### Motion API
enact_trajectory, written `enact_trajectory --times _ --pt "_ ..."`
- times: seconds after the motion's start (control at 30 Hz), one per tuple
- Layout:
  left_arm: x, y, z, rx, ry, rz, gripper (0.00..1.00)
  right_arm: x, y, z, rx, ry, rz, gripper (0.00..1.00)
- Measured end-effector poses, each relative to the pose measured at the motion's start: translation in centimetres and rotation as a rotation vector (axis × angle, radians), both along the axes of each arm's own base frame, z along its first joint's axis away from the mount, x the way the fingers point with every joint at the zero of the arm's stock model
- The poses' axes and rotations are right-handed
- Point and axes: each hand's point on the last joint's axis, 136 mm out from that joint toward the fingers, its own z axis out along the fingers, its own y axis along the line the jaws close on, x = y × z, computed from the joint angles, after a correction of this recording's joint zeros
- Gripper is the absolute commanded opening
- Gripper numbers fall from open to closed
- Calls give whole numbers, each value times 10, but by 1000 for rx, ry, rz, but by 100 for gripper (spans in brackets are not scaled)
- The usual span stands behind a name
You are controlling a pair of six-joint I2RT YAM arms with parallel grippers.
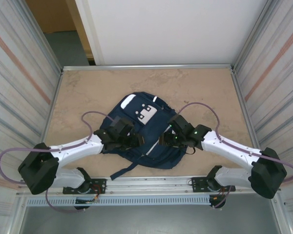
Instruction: Pack the student bag
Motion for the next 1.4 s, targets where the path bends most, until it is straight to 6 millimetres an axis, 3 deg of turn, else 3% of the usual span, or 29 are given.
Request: enact_trajectory --times 0.17,0.3,0.4,0.43,0.57,0.63,0.73,0.8,0.9,1.0,1.2,1.4 --pt "1 2 -4 -71 -22 52 15 6 -2 -4 -26 -22 -12 55" --pt "2 -8 7 -131 -29 52 0 15 -13 -1 -52 -31 -46 60" --pt "-1 -13 26 -187 -55 60 0 18 -18 17 -45 -47 -78 78" --pt "0 -13 32 -205 -63 72 0 15 -18 27 -38 -61 -87 80" --pt "1 -13 40 -231 -63 110 0 -13 -14 64 -1 -107 -133 73" --pt "1 -13 40 -236 -53 123 0 -34 -6 72 31 -107 -131 65" --pt "3 -15 40 -251 -45 141 0 -61 16 63 21 -84 -88 55" --pt "4 -18 40 -262 -36 151 0 -70 31 50 -35 -93 -54 54" --pt "7 -22 43 -276 -29 157 0 -73 57 31 -125 -139 27 50" --pt "9 -25 47 -293 -23 166 0 -66 72 27 -128 -207 84 44" --pt "11 -28 52 -315 -25 174 0 -49 69 16 -97 -263 80 43" --pt "15 -32 53 -343 -15 195 0 -46 67 9 -99 -286 73 42"
